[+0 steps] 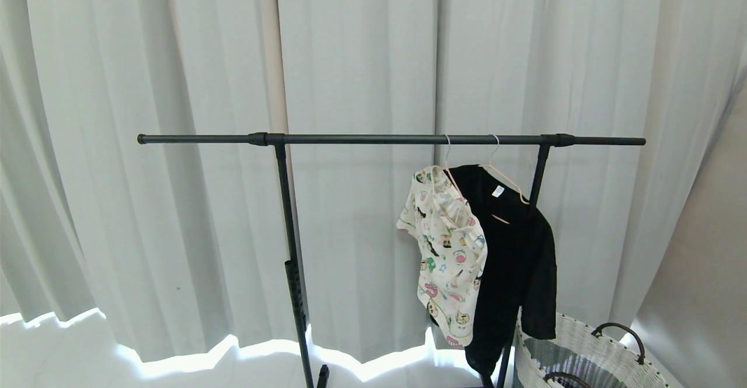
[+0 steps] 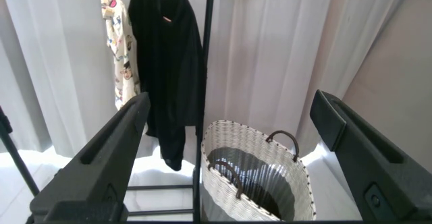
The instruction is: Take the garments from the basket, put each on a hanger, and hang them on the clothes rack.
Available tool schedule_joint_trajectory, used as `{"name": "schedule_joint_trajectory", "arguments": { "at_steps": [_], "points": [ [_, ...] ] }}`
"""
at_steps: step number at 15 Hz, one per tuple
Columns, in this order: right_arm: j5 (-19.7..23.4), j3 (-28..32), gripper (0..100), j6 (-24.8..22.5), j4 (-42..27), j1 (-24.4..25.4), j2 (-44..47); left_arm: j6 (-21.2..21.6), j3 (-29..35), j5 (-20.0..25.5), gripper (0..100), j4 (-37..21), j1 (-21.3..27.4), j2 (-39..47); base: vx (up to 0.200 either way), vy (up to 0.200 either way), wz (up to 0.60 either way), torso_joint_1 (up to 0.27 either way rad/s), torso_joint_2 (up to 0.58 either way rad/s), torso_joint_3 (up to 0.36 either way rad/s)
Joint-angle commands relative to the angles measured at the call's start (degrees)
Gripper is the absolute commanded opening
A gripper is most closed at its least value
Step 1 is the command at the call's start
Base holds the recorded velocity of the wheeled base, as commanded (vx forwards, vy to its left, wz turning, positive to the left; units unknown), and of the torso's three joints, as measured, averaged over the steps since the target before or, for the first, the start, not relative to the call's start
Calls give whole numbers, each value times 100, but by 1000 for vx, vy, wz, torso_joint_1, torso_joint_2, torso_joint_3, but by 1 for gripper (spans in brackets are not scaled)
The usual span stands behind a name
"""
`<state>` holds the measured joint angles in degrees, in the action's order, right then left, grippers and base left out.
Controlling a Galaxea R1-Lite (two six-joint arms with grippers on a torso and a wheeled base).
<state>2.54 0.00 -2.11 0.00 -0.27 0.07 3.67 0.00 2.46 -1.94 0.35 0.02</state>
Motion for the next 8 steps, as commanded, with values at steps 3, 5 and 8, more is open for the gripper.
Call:
{"name": "schedule_joint_trajectory", "arguments": {
  "at_steps": [3, 5, 8],
  "points": [
    [1, 0, 100, 0, 0, 0, 1, 2, 0, 0, 100, 0, 0, -2, 0, 0, 0, 0, 0, 0],
    [1, 0, 100, -9, 0, 0, 1, 2, 0, 0, 100, 0, 0, -2, 0, 0, 0, 0, 0, 0],
    [1, 0, 100, 0, 0, 0, 1, 2, 0, 0, 100, 0, 0, -2, 0, 0, 0, 0, 0, 0]
  ]
}}
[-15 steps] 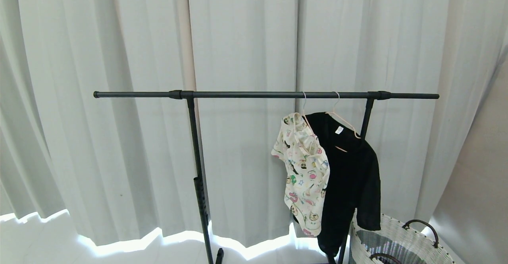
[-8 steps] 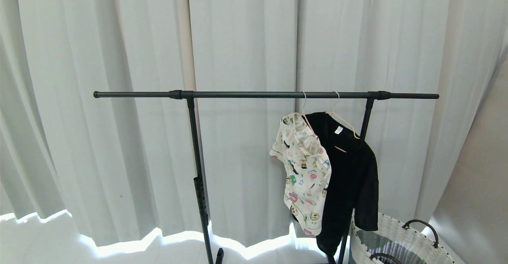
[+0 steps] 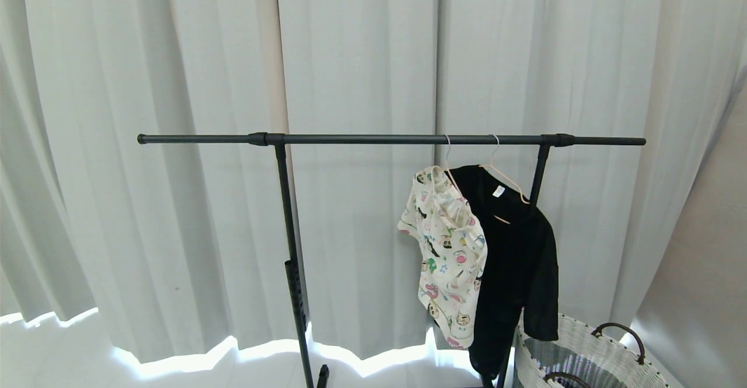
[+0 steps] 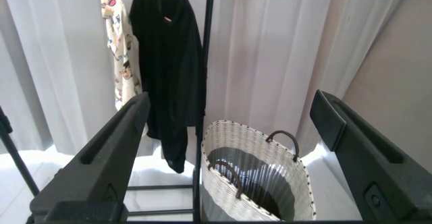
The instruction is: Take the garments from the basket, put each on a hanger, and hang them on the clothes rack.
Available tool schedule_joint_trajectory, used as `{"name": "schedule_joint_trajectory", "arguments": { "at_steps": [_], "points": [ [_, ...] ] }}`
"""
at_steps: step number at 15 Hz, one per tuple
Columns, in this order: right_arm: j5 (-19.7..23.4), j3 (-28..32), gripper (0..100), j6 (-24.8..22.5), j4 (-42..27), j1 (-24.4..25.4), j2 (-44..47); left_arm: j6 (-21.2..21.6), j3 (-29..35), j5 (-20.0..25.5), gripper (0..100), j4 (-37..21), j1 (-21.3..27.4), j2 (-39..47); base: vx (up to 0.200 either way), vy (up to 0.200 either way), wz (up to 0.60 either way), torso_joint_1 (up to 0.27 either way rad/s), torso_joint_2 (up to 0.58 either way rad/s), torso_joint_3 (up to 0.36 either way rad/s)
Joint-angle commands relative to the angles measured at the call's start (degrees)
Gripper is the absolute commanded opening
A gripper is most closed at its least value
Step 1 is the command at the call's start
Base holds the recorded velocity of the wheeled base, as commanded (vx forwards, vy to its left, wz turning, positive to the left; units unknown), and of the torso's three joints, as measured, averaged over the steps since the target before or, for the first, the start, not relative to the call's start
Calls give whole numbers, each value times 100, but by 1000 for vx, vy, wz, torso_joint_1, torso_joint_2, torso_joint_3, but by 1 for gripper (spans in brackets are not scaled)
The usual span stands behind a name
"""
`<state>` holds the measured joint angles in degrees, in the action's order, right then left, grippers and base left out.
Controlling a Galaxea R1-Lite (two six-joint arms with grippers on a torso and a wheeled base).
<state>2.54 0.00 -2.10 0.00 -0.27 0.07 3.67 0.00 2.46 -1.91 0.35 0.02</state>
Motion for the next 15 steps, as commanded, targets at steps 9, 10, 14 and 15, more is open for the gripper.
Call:
{"name": "schedule_joint_trajectory", "arguments": {
  "at_steps": [9, 10, 14, 15],
  "points": [
    [1, 9, 100, -1, 0, 0, 1, 2, 0, 0, 100, -2, 0, -2, 0, 0, 0, 0, 0, 0],
    [1, 0, 100, -1, 0, 0, 1, 2, 0, 0, 100, -2, 0, -2, 0, 0, 0, 0, 0, 0],
    [1, 0, 100, -45, -9, 0, 1, 2, 0, 0, 100, -2, 0, -2, 0, 0, 0, 0, 0, 0],
    [1, 9, 100, -45, -9, 0, 1, 2, 0, 0, 100, -2, 0, -2, 0, 0, 0, 0, 0, 0]
  ]
}}
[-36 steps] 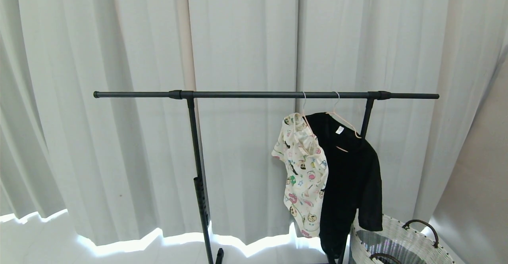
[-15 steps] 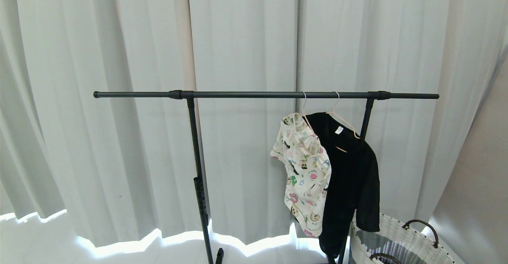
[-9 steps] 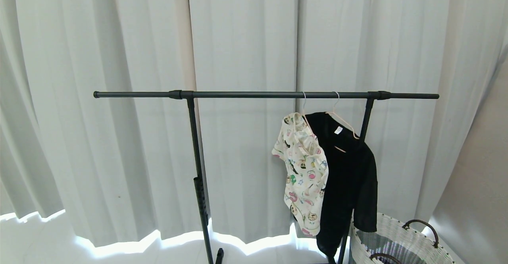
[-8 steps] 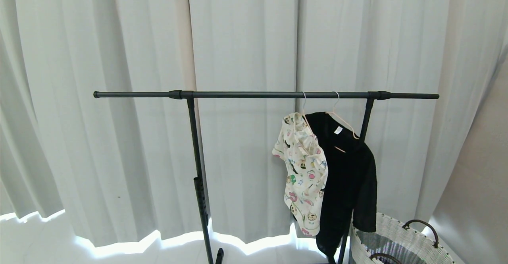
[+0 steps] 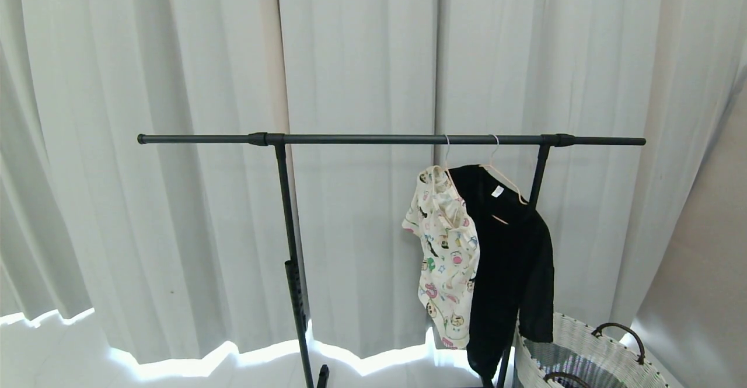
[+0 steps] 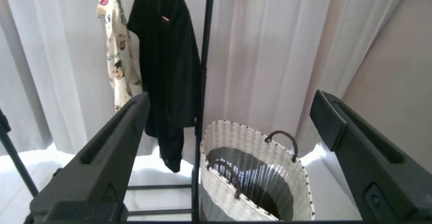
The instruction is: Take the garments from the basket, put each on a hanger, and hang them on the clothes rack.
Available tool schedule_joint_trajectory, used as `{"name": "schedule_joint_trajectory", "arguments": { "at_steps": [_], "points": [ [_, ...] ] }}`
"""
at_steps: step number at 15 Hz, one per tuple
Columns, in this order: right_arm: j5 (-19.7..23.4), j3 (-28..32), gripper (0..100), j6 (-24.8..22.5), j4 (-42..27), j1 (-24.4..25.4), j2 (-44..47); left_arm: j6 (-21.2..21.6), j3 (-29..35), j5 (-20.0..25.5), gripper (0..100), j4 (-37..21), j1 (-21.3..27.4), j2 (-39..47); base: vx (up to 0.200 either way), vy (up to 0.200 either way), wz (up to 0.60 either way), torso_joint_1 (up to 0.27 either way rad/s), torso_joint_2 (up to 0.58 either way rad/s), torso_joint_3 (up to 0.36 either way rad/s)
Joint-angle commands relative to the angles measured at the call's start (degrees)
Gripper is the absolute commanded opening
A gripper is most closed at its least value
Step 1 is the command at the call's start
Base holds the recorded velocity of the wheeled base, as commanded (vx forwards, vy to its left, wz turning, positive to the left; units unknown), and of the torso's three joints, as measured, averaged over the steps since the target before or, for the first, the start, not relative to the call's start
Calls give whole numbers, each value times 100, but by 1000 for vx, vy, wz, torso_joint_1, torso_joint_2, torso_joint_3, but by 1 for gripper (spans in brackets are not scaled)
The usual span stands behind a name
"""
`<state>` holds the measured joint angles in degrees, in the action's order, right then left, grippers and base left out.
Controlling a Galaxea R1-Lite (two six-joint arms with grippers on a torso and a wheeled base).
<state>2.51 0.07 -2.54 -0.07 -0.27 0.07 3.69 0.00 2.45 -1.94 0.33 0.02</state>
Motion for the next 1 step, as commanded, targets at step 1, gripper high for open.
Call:
{"name": "schedule_joint_trajectory", "arguments": {
  "at_steps": [1],
  "points": [
    [-5, -7, 100, -19, -1, 0, 1, 0, 0, 1, 100, 0, 2, -2, 0, 0, 0, 0, 0, 0]
  ]
}}
